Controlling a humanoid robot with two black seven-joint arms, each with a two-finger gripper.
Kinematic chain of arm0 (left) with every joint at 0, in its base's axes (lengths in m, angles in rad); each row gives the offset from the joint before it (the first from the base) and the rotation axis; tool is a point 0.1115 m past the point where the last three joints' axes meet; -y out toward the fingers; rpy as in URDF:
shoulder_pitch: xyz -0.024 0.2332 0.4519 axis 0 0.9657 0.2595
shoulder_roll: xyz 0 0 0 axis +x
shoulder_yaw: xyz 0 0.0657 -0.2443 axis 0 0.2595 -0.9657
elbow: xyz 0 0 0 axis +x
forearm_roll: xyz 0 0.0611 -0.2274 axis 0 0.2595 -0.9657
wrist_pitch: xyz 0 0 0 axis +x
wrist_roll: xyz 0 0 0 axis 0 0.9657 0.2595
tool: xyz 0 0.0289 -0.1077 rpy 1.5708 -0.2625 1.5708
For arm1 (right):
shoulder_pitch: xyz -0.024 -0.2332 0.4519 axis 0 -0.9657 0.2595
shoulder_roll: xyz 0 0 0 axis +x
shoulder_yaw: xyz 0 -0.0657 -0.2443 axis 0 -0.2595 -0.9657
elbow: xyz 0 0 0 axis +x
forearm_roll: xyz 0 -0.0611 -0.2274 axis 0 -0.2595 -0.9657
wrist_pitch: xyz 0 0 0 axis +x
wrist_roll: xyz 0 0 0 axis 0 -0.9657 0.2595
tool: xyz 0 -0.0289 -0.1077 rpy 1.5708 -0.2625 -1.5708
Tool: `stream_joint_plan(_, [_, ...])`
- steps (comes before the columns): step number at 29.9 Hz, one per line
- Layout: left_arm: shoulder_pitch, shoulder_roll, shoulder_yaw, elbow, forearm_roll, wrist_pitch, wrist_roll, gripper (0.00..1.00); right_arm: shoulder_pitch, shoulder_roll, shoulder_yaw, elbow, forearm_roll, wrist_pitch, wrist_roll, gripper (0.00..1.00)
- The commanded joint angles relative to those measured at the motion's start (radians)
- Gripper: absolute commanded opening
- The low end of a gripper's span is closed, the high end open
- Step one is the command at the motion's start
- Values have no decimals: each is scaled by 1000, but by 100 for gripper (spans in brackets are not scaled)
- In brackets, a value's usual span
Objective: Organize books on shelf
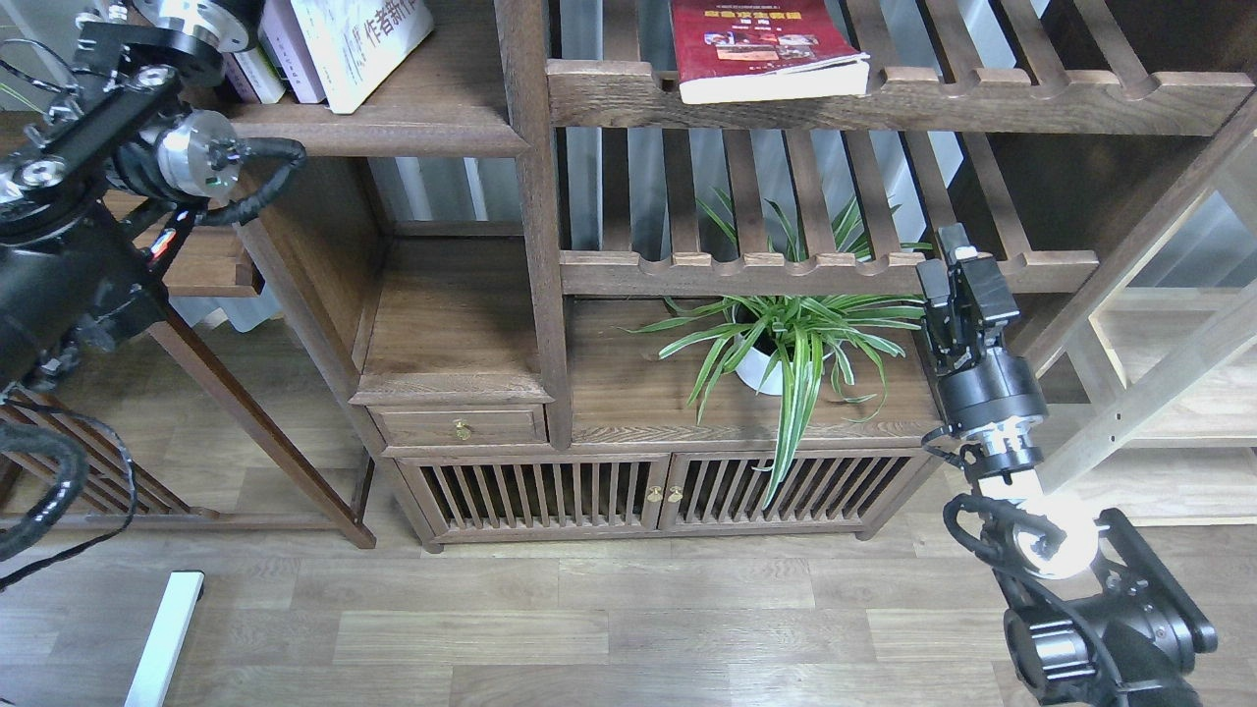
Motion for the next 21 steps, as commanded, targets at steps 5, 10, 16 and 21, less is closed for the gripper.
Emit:
stream_joint_plan(5, [-3,36,-38,-67,-1,2,3,34,1,-1,-7,0,-1,0,-1,72])
stream_joint_plan(10, [-28,49,-74,-107,-1,2,6,34,1,-5,-6,0,-1,0,0,72])
stream_joint_plan(16, [-74,36,-108,-125,-1,5,11,34,6,-12,-1,0,-1,0,-1,72])
stream_joint_plan(21, [-57,30,-126,-151,-36,51,6,35,18,-21,5,0,2,0,-1,72])
